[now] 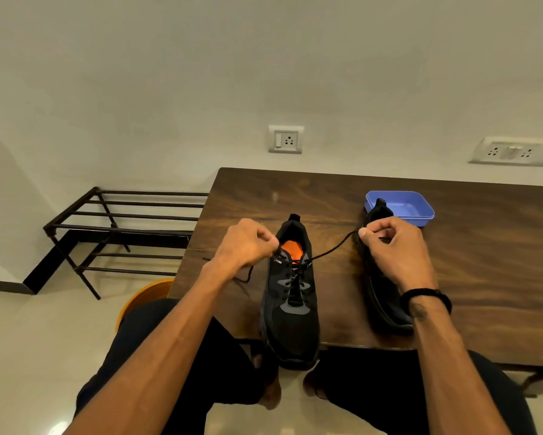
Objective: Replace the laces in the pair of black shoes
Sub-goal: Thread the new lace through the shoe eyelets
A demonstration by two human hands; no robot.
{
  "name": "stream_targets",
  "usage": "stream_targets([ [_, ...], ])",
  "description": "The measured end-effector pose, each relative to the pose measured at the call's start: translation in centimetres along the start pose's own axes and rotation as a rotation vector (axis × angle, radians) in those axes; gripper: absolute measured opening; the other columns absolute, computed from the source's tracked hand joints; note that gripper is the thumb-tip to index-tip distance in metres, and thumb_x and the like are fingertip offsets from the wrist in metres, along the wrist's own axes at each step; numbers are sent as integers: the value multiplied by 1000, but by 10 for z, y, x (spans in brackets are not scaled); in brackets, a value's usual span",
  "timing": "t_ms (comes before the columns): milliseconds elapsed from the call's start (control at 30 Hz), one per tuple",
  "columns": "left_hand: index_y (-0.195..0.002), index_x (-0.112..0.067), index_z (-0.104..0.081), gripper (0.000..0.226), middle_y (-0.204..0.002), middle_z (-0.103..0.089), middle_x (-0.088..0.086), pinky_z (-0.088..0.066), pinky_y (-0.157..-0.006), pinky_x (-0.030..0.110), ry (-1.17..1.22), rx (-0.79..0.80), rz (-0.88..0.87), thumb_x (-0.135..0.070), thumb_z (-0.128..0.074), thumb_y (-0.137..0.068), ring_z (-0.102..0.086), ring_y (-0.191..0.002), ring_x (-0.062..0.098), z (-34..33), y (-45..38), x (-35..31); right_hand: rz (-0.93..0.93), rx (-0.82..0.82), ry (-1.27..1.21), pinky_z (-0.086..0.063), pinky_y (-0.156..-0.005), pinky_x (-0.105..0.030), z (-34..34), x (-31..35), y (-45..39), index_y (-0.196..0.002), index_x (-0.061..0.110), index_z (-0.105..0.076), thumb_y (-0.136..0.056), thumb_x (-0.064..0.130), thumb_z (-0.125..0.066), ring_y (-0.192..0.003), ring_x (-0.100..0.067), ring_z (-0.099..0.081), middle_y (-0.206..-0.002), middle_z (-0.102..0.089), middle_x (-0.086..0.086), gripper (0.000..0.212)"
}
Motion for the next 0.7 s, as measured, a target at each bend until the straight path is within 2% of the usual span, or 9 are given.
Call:
stream_targets([
  [100, -104, -20, -80, 14, -88, -75, -1, -50, -86, 34, 645, 133, 36, -26, -72, -94, -61, -78, 12, 3, 10, -15, -77, -13, 25, -48, -80, -43, 1, -3, 2, -109, 17, -49, -102, 58, -44, -90, -23, -60, -94, -60, 0, 42],
  [200, -118, -8, -76, 27, -87, -71, 1, -49, -99, 43, 1027, 238, -56, -25, -64, -100, -57, -73, 10, 12, 18, -46, -160, 16, 24, -48, -85, -46, -7, -4, 7, -94, 20, -61, -100, 72, -16, -89, -26, -59, -92, -64, -1, 69],
  [267, -124, -6, -72, 29, -100, -74, 6, -47, -107, 47, 1175, 302, -144, -18, -58, -103, -61, -81, 13, 16, 24, -70, -178, 7, 11, -47, -75, -42, -9, -1, 10, -74, 14, -60, -97, 76, -16, -76, -27, -59, -77, -65, -3, 79],
  [333, -131, -6, -67, 32, -118, -73, 12, -50, -106, 46, 1264, 361, -230, -12, -54, -103, -66, -92, 18, 18, 30, -89, -190, -3, -55, -38, -66, -39, -13, 2, 11, -62, 17, -46, -98, 72, -23, -64, -26, -49, -63, -54, -2, 69],
  [400, -133, -7, -65, 32, -125, -72, 12, -53, -104, 43, 1169, 318, -299, -9, -55, -103, -70, -98, 20, 18, 33, -97, -214, 25, -149, -34, -68, -42, -20, 4, 12, -56, 22, -38, -96, 66, -32, -62, -24, -41, -57, -45, 3, 59],
  [433, -131, -9, -67, 30, -121, -75, 9, -56, -101, 39, 984, 206, -339, -11, -58, -103, -72, -98, 16, 20, 31, -95, -218, 55, -204, -33, -70, -45, -24, 7, 14, -53, 22, -35, -92, 63, -35, -62, -24, -37, -54, -40, 5, 57],
  [500, -120, -20, -75, 23, -106, -79, -5, -60, -93, 30, 398, -126, -396, -21, -69, -98, -73, -92, 3, 28, 28, -90, -222, 121, -289, -31, -72, -47, -34, 11, 17, -49, 24, -31, -86, 55, -41, -63, -24, -32, -55, -33, 6, 50],
  [567, -109, -32, -77, 17, -96, -77, -14, -62, -86, 28, -26, -323, -385, -32, -75, -93, -70, -86, -3, 30, 29, -86, -252, 156, -336, -33, -72, -45, -40, 11, 18, -54, 28, -34, -86, 41, -46, -60, -21, -38, -58, -35, 4, 37],
  [700, -96, -38, -75, 13, -84, -72, -19, -62, -84, 35, -178, -293, -247, -32, -81, -87, -69, -82, -1, 30, 17, -55, -201, 236, -208, -38, -68, -34, -48, 11, 13, -60, 11, -54, -81, 7, -48, -67, -18, -48, -66, -55, -3, 22],
])
Point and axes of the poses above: each hand's wrist, its own y-axis away from the middle knuckle, its own z-axis out of the back of the hand, x = y × z, the point moved 10 cm from there along -y, towards the middle knuckle
